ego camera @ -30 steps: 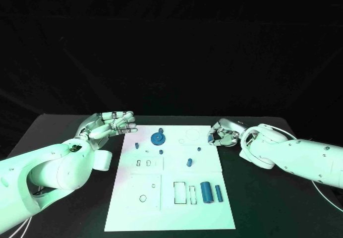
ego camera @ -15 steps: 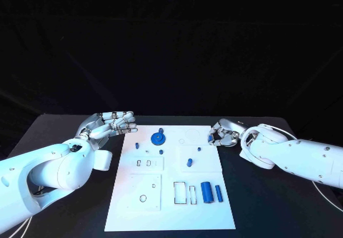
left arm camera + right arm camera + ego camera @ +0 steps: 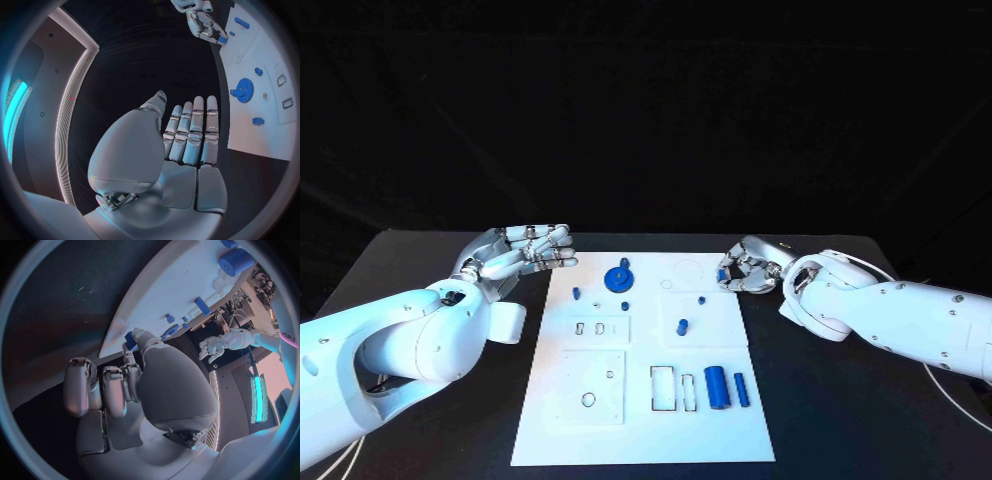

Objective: Assemble the parts on the task board

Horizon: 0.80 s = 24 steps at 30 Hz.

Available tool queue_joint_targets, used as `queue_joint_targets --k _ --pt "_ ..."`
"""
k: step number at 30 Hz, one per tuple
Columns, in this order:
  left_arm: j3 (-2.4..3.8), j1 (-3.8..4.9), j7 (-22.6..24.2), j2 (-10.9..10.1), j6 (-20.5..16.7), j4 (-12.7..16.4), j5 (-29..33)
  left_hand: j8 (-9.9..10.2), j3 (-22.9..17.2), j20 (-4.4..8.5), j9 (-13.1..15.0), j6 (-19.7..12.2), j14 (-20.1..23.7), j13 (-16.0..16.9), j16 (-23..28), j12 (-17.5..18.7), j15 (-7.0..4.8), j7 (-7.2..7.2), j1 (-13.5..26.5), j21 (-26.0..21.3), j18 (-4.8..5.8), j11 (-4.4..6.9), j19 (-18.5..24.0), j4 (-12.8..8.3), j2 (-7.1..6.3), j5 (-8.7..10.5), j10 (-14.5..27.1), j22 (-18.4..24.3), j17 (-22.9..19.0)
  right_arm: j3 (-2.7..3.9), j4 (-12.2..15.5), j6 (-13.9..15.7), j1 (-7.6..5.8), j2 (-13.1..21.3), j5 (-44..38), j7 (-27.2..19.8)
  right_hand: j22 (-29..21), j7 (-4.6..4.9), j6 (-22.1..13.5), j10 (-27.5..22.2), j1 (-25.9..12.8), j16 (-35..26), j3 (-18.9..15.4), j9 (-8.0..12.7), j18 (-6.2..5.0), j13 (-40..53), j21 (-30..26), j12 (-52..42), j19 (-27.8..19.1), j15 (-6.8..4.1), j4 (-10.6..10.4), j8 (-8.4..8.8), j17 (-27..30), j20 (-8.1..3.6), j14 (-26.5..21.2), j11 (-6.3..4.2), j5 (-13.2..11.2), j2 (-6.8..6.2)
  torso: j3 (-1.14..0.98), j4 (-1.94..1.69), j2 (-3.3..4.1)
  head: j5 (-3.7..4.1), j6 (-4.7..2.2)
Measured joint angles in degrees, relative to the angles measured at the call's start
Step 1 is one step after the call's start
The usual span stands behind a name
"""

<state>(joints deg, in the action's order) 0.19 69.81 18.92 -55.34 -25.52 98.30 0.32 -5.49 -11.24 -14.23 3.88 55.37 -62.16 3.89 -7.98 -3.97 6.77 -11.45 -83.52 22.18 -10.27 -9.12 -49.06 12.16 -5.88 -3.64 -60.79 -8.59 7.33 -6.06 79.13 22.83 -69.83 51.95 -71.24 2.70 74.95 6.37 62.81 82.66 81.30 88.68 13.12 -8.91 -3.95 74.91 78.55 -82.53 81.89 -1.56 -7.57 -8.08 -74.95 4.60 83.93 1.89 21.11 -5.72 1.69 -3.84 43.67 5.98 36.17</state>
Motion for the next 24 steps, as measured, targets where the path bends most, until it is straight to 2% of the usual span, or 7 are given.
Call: queue_joint_targets --k 7,12,17,24 --pt "0.0 0.0 0.0 0.1 0.0 -0.2 0.0 0.0 0.2 0.0 0.0 0.0 0.0 0.0 0.0 0.0 0.0 0.0 0.0 0.0 0.0 0.0 0.0 -0.2 0.0 0.0 0.0 0.0 0.0 0.16 2.8 1.5 -0.19 0.1 1.2 0.8 0.0 -0.1 0.1 0.0 0.4 0.0 2.4 -0.1 0.0 0.0 0.3 0.0 0.2 -0.21 1.0 -0.13 0.0 -0.21 0.2 0.0 0.2 0.52 0.01 -0.01 -0.08 -0.16 0.22" --pt "-0.02 0.0 -0.1 0.5 0.0 -0.7 0.0 0.0 0.0 0.0 0.0 0.0 0.0 0.0 0.2 0.0 0.0 0.0 0.0 0.0 0.0 0.0 0.0 -0.3 0.0 0.0 0.0 0.0 0.0 0.3 6.3 2.2 -1.21 -0.7 1.4 2.0 0.0 -0.18 0.0 0.0 0.5 0.0 3.1 -0.1 0.0 0.0 0.3 0.0 0.2 -0.2 1.3 -0.13 0.0 -0.21 0.2 0.0 0.2 0.68 0.09 -0.01 -0.27 -0.45 0.44" --pt "-0.07 -0.01 -0.1 1.2 0.0 -1.5 0.0 0.0 0.0 0.0 0.0 0.0 0.0 0.0 0.2 0.0 0.0 0.0 0.0 0.0 0.0 0.0 0.0 -0.3 0.0 0.0 0.0 0.0 0.0 0.32 9.6 2.5 -1.83 -2.5 0.8 3.5 0.0 -0.18 -0.3 0.1 -0.1 0.0 3.2 -0.1 0.0 0.0 0.3 0.0 0.2 -0.2 1.1 -0.13 0.0 -0.21 0.2 -0.12 0.2 1.24 0.12 -0.07 -0.75 -1.12 0.97" --pt "-0.24 -0.03 -0.3 2.4 0.1 -3.1 0.0 0.0 0.0 0.0 0.0 0.0 0.0 0.0 0.2 0.0 0.0 0.0 0.0 0.0 0.0 0.0 0.0 -0.3 0.0 0.0 0.0 0.0 0.0 0.18 12.1 2.4 -1.7 -7.0 -2.4 6.1 0.0 -0.03 -0.2 0.2 -2.3 0.2 3.8 -0.1 0.0 0.0 0.3 0.0 0.2 -0.2 0.6 -0.13 0.0 -0.21 0.2 -0.21 0.2 0.57 0.26 -0.32 -1.48 -2.57 1.83"
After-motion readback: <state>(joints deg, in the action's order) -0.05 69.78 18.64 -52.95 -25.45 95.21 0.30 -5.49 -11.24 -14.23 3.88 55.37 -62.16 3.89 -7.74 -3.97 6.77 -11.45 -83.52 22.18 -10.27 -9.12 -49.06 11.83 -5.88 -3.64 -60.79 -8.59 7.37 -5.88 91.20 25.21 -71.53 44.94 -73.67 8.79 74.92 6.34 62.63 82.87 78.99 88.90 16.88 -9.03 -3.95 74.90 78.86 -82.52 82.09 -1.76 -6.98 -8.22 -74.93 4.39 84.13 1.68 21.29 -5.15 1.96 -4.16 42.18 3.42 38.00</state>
